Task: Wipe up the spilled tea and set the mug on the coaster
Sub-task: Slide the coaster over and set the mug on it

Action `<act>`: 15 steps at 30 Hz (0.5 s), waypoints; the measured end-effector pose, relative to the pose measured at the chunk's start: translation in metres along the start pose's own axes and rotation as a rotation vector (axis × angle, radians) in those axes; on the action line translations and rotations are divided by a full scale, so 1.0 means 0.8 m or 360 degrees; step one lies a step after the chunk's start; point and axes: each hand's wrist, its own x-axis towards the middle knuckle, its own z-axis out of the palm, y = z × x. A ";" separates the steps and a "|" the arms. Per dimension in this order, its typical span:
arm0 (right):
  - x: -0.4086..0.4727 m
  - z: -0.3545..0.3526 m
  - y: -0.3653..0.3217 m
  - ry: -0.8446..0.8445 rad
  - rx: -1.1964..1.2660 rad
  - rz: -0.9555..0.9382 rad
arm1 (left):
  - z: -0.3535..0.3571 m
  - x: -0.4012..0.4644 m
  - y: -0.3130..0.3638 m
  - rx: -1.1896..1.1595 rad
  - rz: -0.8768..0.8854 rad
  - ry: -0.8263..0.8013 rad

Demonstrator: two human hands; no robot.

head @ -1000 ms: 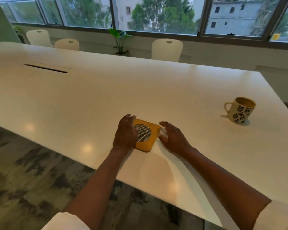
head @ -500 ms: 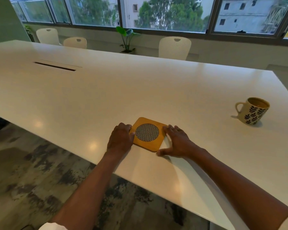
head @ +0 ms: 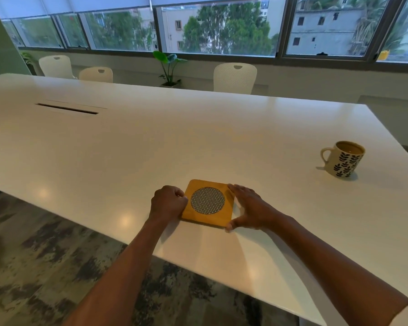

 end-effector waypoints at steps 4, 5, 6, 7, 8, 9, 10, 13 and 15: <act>-0.014 -0.005 0.002 -0.0009 0.0022 -0.0020 | 0.009 -0.006 0.008 -0.0069 -0.0018 0.0029; -0.018 -0.006 0.004 -0.0003 0.0024 -0.0017 | 0.011 -0.008 0.011 -0.0086 -0.0030 0.0030; -0.022 -0.007 0.005 0.0006 0.0038 -0.0013 | 0.013 -0.009 0.014 -0.0103 -0.0043 0.0022; -0.025 -0.008 0.006 0.0017 0.0062 -0.0011 | 0.014 -0.011 0.017 -0.0115 -0.0055 0.0009; -0.029 -0.009 0.007 0.0028 0.0087 -0.0010 | 0.015 -0.013 0.019 -0.0118 -0.0063 -0.0004; -0.033 -0.010 0.007 0.0043 0.0105 -0.0010 | 0.016 -0.014 0.022 -0.0115 -0.0069 -0.0015; -0.038 -0.011 0.008 0.0057 0.0119 -0.0009 | 0.018 -0.015 0.026 -0.0114 -0.0075 -0.0022; -0.053 -0.017 0.016 0.0082 0.0173 0.0007 | 0.025 -0.020 0.042 -0.0131 -0.0072 -0.0036; -0.065 -0.025 0.028 0.0097 0.0204 0.0030 | 0.035 -0.025 0.058 -0.0150 -0.0053 -0.0051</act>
